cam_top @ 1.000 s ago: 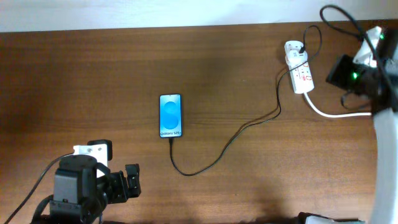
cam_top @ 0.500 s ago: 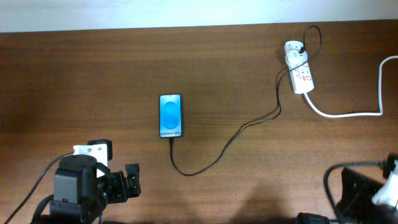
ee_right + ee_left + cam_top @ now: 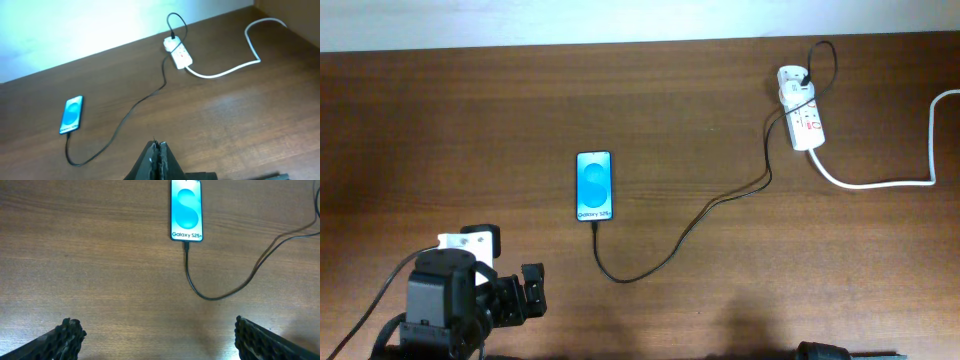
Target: Plug charger to phone and switch on socket
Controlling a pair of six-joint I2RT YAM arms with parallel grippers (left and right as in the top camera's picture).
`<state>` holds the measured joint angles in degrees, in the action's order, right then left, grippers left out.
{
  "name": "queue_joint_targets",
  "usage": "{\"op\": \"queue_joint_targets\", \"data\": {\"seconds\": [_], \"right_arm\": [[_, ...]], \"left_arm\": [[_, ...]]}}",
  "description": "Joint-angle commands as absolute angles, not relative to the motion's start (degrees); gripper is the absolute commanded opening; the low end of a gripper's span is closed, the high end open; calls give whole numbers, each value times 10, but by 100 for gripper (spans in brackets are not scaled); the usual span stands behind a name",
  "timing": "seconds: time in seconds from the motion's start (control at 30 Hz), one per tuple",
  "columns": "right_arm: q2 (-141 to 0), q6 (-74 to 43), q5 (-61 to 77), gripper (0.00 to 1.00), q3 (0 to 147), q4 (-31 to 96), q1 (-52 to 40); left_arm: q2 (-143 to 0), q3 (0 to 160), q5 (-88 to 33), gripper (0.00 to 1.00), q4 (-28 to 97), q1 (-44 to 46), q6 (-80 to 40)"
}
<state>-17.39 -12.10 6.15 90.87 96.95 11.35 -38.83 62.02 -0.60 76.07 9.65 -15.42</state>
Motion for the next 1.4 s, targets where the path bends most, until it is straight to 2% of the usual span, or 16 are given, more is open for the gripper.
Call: {"op": "queue_joint_targets", "data": {"seconds": [0.0, 0.03, 0.13, 0.17, 0.2, 0.9, 0.97, 1.07, 1.13, 1.23, 1.37], "right_arm": [[-153, -125, 101, 5, 909, 973, 109], [-147, -125, 101, 5, 909, 973, 109], [-141, -125, 101, 30, 909, 973, 109], [-141, -125, 101, 54, 909, 973, 109], [-141, -125, 101, 98, 909, 973, 109], [-141, -125, 93, 98, 909, 972, 82], [-141, -124, 92, 98, 900, 923, 75], [-141, -37, 92, 98, 896, 816, 67], [-141, -34, 92, 98, 891, 775, 64], [-141, -27, 90, 98, 879, 822, 51], [-104, 108, 117, 98, 863, 841, -3]], "left_arm": [[-386, 619, -1, 99, 760, 99, -157], [-386, 619, -1, 99, 760, 99, -157], [-386, 619, -1, 99, 760, 99, -157], [-386, 619, -1, 99, 760, 99, -157], [-386, 619, -1, 99, 760, 99, -157], [-386, 619, -1, 100, 760, 99, -157], [-386, 619, -1, 99, 760, 99, -157], [-386, 619, -1, 99, 760, 99, -157], [-386, 619, -1, 99, 760, 99, -157], [-386, 619, -1, 99, 760, 99, -157], [-386, 619, -1, 100, 760, 99, -157]]}}
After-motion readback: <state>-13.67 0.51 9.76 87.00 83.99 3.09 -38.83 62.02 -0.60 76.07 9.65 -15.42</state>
